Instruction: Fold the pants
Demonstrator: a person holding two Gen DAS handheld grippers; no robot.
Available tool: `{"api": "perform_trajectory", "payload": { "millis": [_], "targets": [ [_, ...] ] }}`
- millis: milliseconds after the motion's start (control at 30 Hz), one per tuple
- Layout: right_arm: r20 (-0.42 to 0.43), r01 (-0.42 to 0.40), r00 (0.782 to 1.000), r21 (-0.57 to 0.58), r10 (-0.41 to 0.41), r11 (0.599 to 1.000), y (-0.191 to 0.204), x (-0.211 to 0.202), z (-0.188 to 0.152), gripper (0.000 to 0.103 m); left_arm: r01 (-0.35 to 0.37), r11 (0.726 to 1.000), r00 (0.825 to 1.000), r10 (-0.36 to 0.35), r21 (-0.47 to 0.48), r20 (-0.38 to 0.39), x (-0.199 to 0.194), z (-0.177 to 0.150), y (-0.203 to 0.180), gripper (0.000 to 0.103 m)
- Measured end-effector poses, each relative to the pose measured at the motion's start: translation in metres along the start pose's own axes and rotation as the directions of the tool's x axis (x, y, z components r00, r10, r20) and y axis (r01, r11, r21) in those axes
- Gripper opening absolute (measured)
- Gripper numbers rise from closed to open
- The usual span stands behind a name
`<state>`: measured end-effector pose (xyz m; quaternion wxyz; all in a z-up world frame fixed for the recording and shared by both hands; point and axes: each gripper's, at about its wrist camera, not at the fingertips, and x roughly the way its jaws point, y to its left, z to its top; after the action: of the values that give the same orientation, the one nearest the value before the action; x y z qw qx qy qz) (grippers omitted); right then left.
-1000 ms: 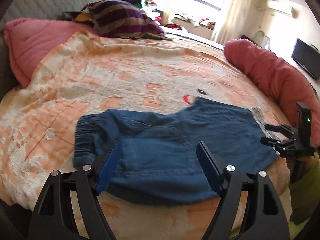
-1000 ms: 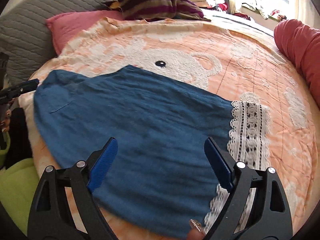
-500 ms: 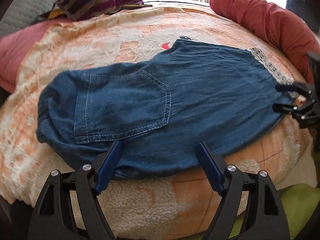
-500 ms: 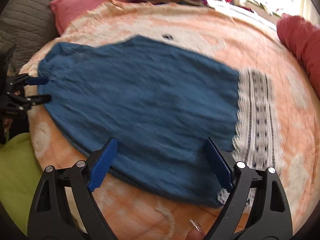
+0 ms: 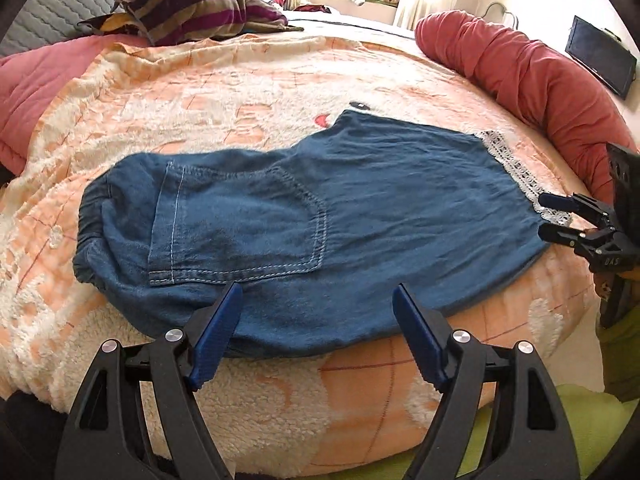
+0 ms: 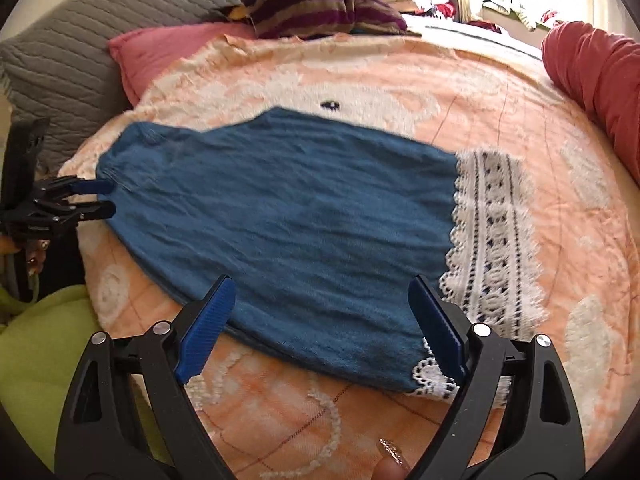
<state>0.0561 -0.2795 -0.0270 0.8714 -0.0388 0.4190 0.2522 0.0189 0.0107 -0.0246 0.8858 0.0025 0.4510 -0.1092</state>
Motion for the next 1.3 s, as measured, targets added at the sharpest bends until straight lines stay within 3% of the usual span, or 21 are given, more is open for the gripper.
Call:
{"api": "perform_trajectory", "payload": {
  "millis": [33,267,300,333,867,1100,1300],
  "targets": [
    [0.011,-0.003,1.0,0.002,0.003,1.0,0.0,-0.004,0.002,0.082,-0.004,1.0,1.0,0.004,0.002,0.004,-0.002,0.001,-0.002,0.082],
    [0.071,-0.006,0.997,0.009,0.005,1.0,-0.003,-0.023,0.009,0.087,-0.013,1.0,0.999,0.013,0.001,0.044,-0.019,0.01,-0.013,0.084],
    [0.082,-0.01,0.997,0.014,0.009,1.0,-0.004,-0.026,0.01,0.087,-0.016,1.0,0.999,0.016,-0.001,0.044,-0.02,0.011,-0.014,0.087],
    [0.089,-0.011,0.996,0.017,0.01,1.0,-0.005,-0.028,0.011,0.088,-0.021,1.0,0.999,0.022,-0.004,0.045,-0.021,0.013,-0.015,0.099],
    [0.185,0.113,0.974,0.101,-0.13,0.988,-0.043,-0.07,0.007,0.092,0.002,0.997,0.998,-0.007,0.076,0.065,-0.022,0.051,-0.054,0.098],
    [0.171,0.186,0.962,0.169,-0.214,0.968,-0.067,-0.084,-0.009,0.093,0.027,0.989,0.997,-0.037,0.145,0.067,-0.013,0.076,-0.086,0.098],
    [0.121,0.168,0.972,0.251,-0.203,0.953,-0.085,-0.072,-0.029,0.093,0.064,0.975,0.995,-0.079,0.214,0.061,0.007,0.103,-0.124,0.098]
  ]
}}
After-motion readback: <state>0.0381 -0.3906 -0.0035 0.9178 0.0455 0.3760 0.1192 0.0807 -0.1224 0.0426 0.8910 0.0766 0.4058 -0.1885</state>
